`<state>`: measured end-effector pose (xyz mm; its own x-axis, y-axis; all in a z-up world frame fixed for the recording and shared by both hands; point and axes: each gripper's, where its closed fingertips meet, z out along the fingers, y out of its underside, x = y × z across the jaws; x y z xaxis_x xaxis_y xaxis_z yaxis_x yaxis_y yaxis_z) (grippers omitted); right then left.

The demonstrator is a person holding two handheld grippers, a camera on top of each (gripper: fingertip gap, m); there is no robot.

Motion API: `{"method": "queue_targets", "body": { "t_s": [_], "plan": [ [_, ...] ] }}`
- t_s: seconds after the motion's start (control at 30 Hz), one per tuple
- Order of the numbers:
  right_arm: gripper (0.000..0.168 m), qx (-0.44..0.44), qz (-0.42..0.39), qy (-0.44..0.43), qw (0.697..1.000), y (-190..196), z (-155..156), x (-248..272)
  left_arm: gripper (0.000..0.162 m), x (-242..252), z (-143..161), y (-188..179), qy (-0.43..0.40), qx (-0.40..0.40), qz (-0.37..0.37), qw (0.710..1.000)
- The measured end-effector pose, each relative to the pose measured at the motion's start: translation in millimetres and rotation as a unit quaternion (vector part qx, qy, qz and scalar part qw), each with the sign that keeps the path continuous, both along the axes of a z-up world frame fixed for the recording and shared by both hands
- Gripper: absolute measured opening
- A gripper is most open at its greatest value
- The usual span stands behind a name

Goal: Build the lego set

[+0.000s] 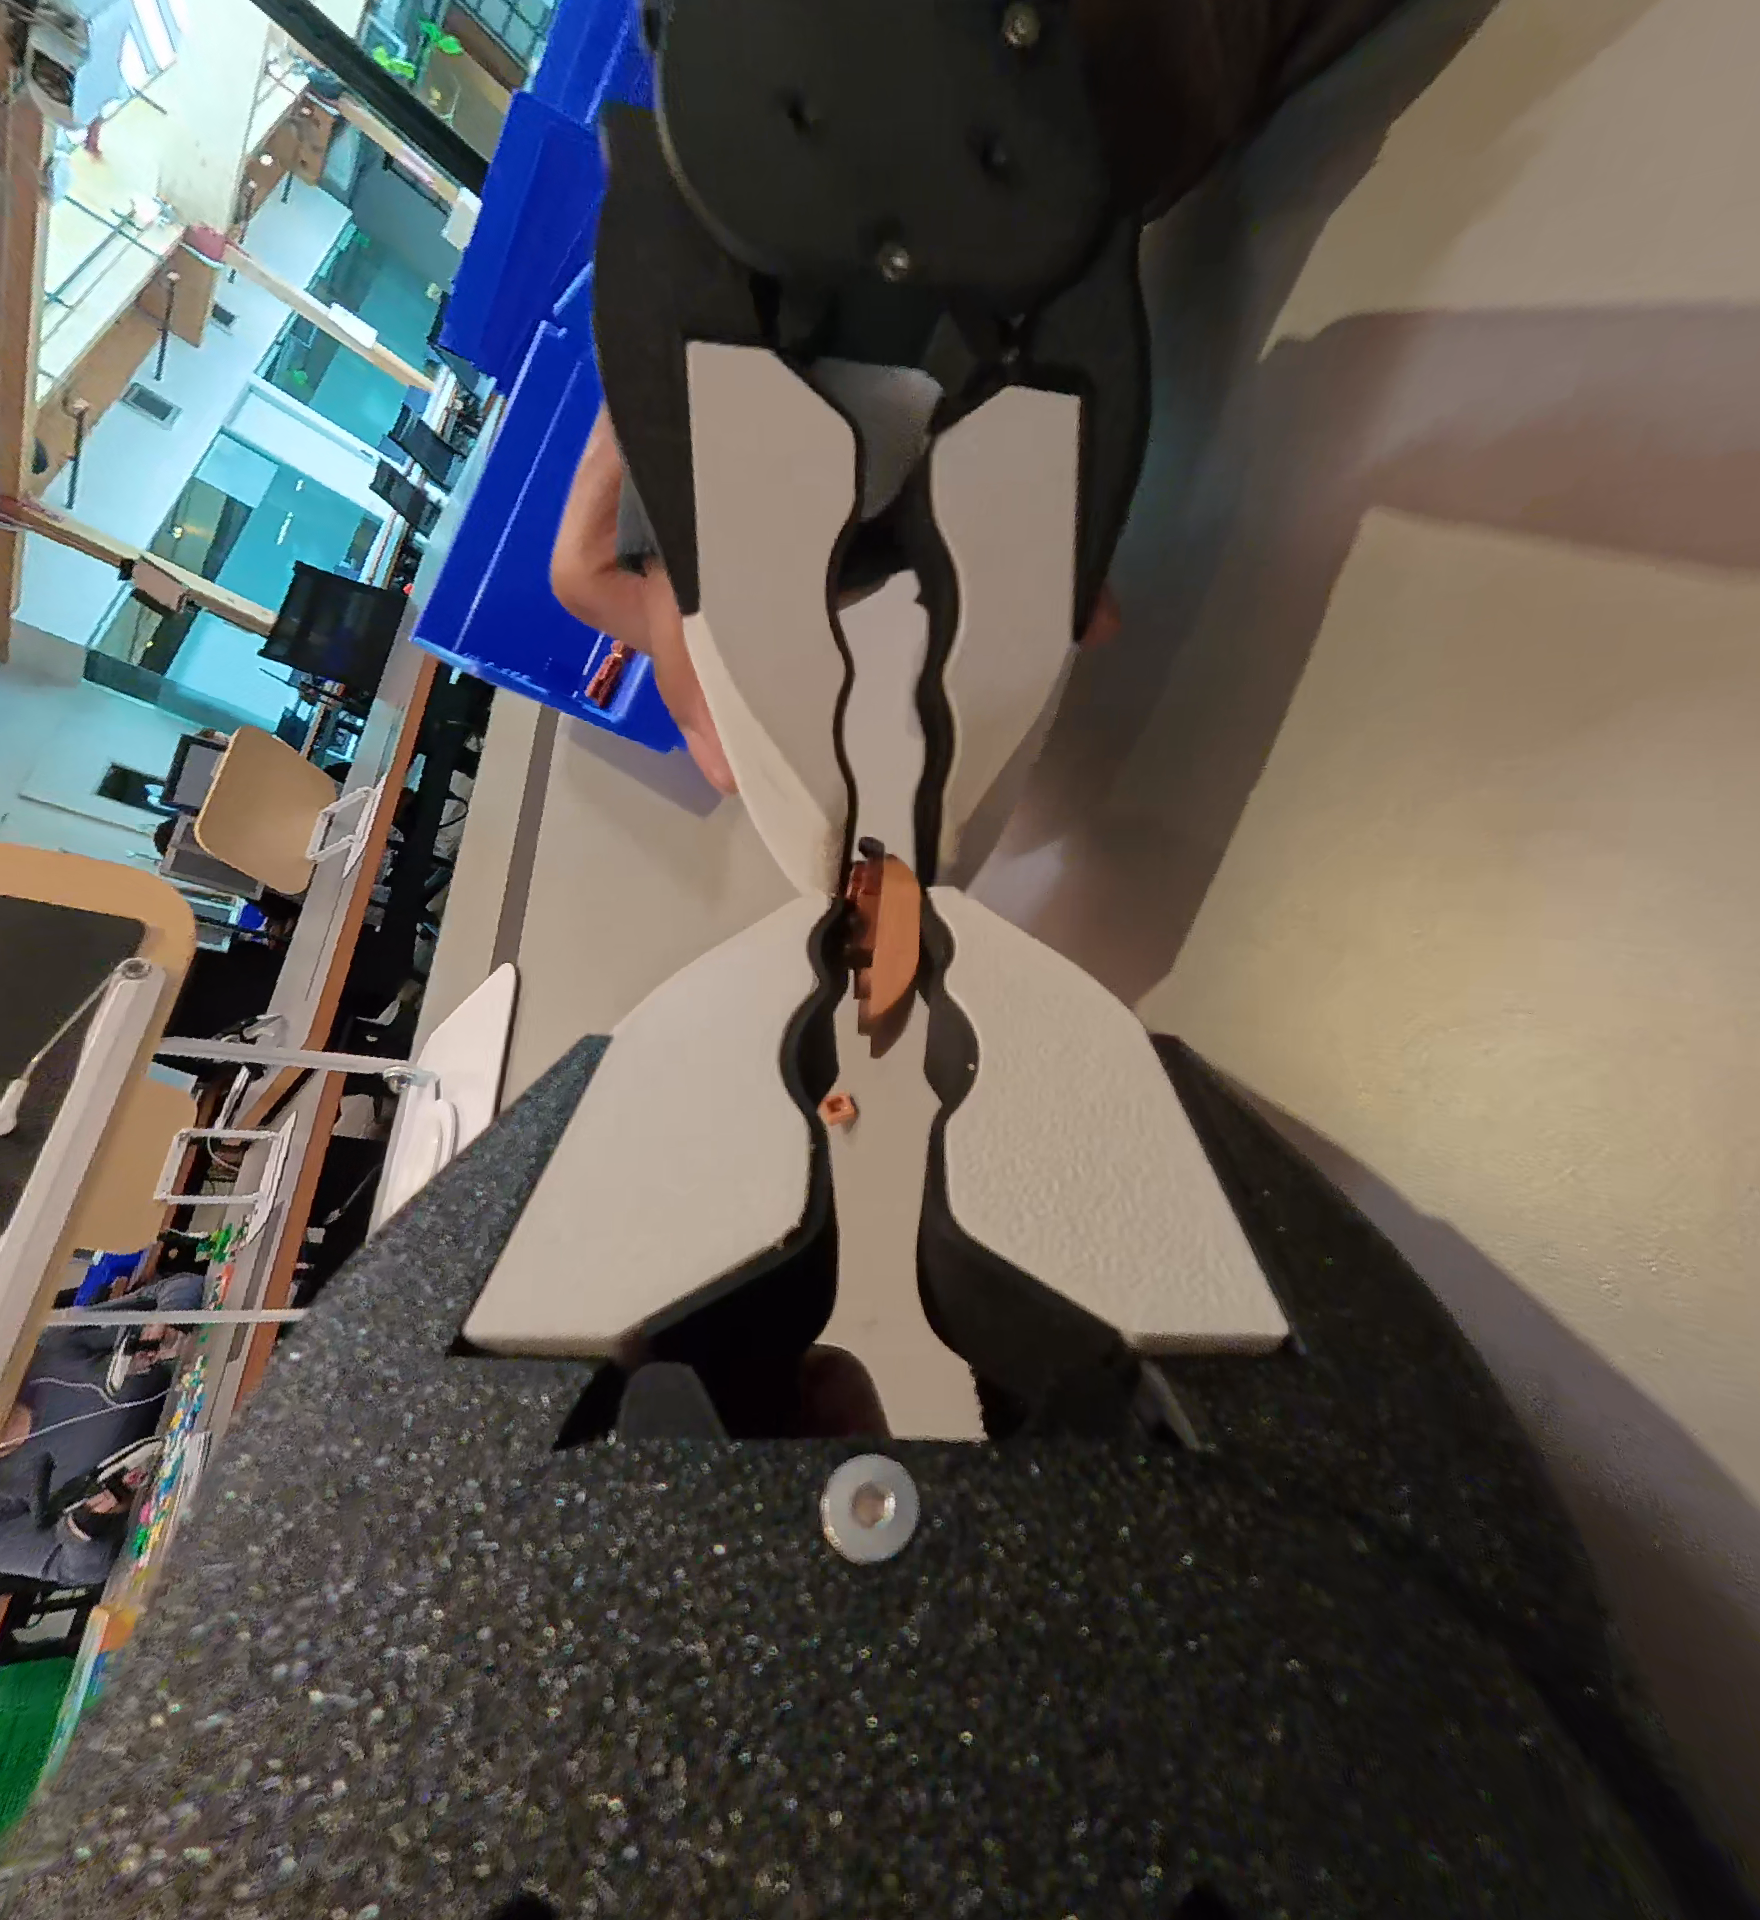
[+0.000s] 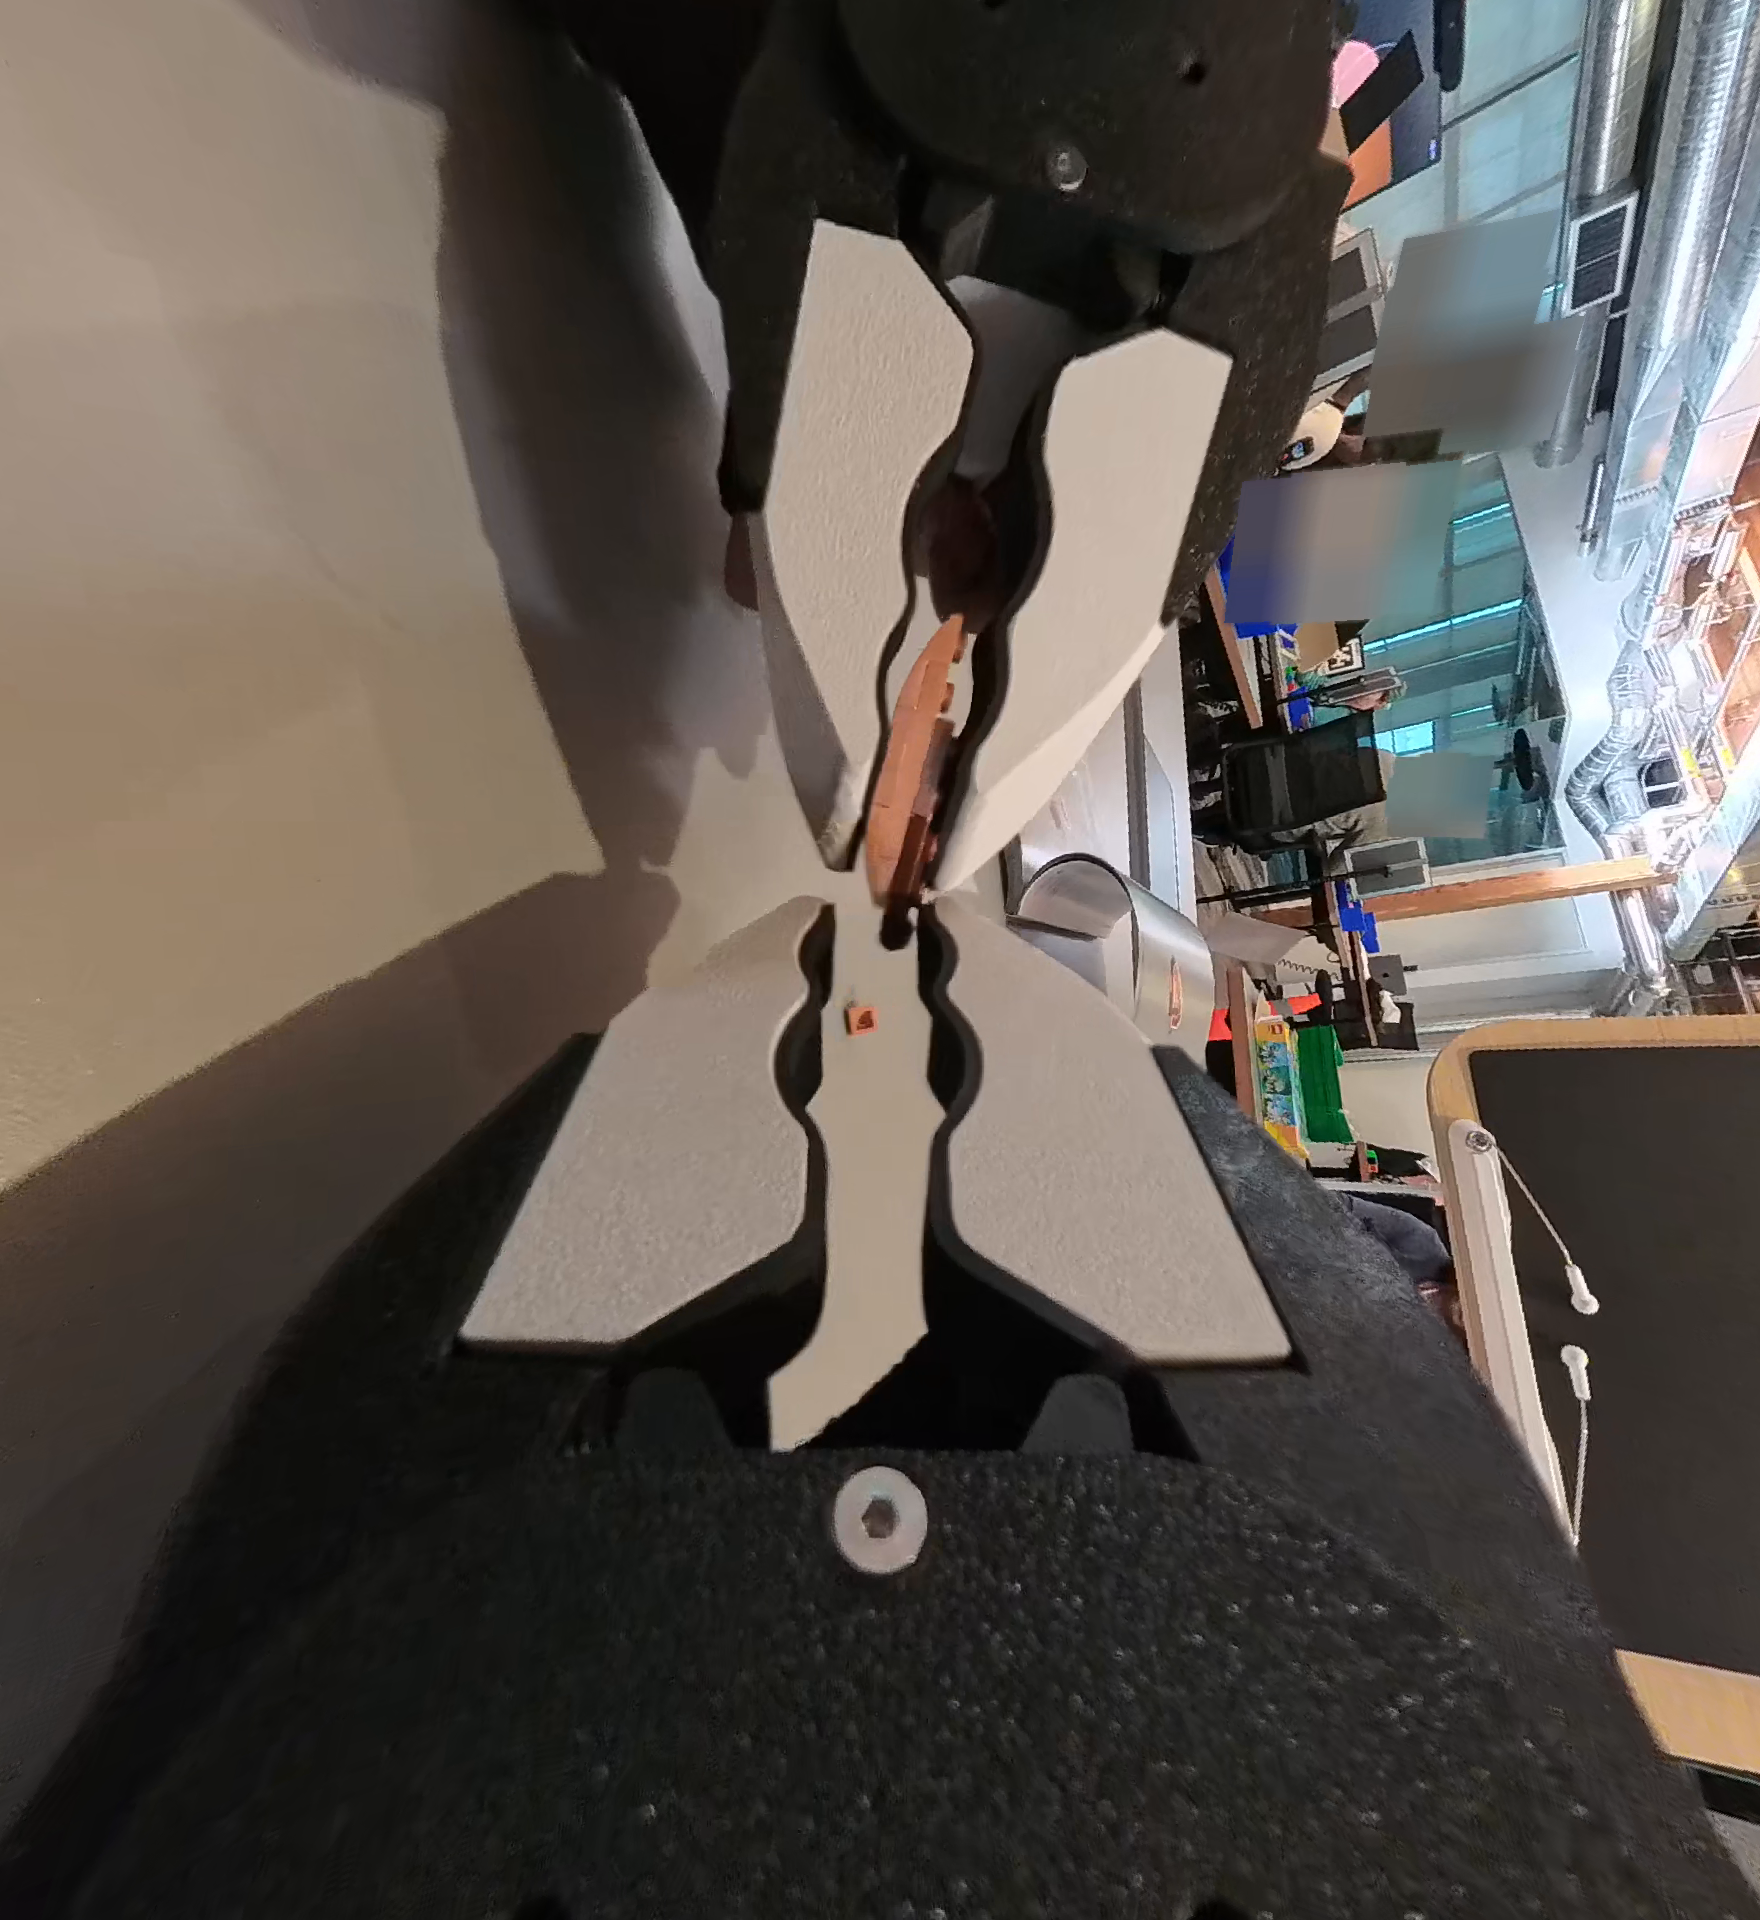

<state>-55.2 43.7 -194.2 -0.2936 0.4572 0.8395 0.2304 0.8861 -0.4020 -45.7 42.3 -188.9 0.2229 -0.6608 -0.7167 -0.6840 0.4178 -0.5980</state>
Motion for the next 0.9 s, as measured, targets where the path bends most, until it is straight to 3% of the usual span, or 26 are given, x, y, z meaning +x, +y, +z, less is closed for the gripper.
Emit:
{"method": "queue_targets", "body": {
  "t_s": [0.17,0.57,0.9],
  "plan": [
    [0.023,0.007,-0.005,0.008,1.000,0.7,3.1,-0.4,0.013,-5.0,5.0,4.5,-0.013,0.000,0.017,1.000],
    [0.007,-0.004,-0.016,0.009,1.000,2.3,5.6,-0.6,0.013,-1.3,1.2,3.2,0.000,0.002,0.013,1.000],
    [0.007,-0.035,0.001,-0.014,0.999,-1.9,-1.8,0.8,0.013,-0.3,-5.8,-0.9,0.009,-0.018,-0.003,1.000]
  ]
}}
